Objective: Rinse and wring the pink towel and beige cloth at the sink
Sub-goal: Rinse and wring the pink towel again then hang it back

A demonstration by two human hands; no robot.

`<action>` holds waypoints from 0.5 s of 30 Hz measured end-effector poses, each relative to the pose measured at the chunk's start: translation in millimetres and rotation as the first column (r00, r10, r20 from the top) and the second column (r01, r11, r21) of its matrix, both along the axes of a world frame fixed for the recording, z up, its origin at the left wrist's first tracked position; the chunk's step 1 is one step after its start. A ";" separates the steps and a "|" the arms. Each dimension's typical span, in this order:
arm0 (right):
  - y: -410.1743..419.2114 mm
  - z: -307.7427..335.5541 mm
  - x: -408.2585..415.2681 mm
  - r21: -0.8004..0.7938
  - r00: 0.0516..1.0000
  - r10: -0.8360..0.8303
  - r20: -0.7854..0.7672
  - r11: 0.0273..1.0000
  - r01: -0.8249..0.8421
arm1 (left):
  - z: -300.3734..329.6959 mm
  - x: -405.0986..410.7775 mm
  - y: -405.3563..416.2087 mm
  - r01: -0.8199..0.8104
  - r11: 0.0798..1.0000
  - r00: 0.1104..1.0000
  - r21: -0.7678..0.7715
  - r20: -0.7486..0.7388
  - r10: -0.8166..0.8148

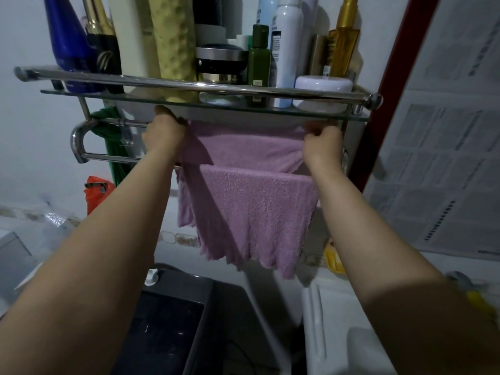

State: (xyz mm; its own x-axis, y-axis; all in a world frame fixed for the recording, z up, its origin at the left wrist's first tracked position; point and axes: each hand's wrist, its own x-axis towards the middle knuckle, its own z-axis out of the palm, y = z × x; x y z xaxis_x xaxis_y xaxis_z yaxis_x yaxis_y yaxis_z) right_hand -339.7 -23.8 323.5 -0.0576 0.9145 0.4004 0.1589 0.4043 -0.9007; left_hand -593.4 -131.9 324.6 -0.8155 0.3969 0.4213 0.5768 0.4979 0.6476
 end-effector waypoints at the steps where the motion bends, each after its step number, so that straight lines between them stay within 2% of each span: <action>1: 0.9 0.2 1.7 0.057 0.984 -0.001 0.180 0.998 -0.009 | 0.9 -0.5 -0.6 0.036 0.999 0.998 0.025 0.044 -0.037; 3: 2.2 2.3 2.4 0.181 0.900 -0.097 0.425 0.983 0.021 | 1.3 0.4 -1.1 0.118 0.982 0.987 0.148 0.093 -0.133; 5: 4.3 8.0 -1.3 0.268 0.821 -0.232 0.521 0.958 0.101 | 0.5 3.6 -2.6 0.158 0.937 0.976 0.311 0.095 -0.196; 6: 5.1 11.9 -3.4 0.273 0.755 -0.267 0.599 0.954 0.121 | -0.3 4.9 -3.2 0.160 0.928 0.977 0.335 0.080 -0.197; 8: 4.5 17.8 -5.6 0.237 0.538 -0.247 0.806 0.967 0.088 | -4.0 6.1 -3.9 0.146 0.965 0.988 0.219 0.022 -0.155; 9: 4.0 17.8 -5.1 0.244 0.457 -0.248 0.854 0.967 0.068 | -6.2 6.3 -4.3 0.121 0.984 0.992 0.127 -0.031 -0.118; 10: 2.8 16.3 -3.9 0.281 0.424 -0.276 0.863 0.958 0.052 | -8.7 5.9 -4.8 0.095 0.993 0.992 0.064 -0.094 -0.089; 13: -4.0 0.1 2.0 0.451 0.508 -0.416 0.754 0.890 0.060 | -15.0 4.8 -6.4 0.142 0.990 0.967 0.001 -0.216 -0.139; 15: -9.1 -11.3 4.7 0.500 0.524 -0.452 0.722 0.864 0.056 | -17.3 5.4 -6.8 0.166 0.983 0.933 -0.079 -0.309 -0.182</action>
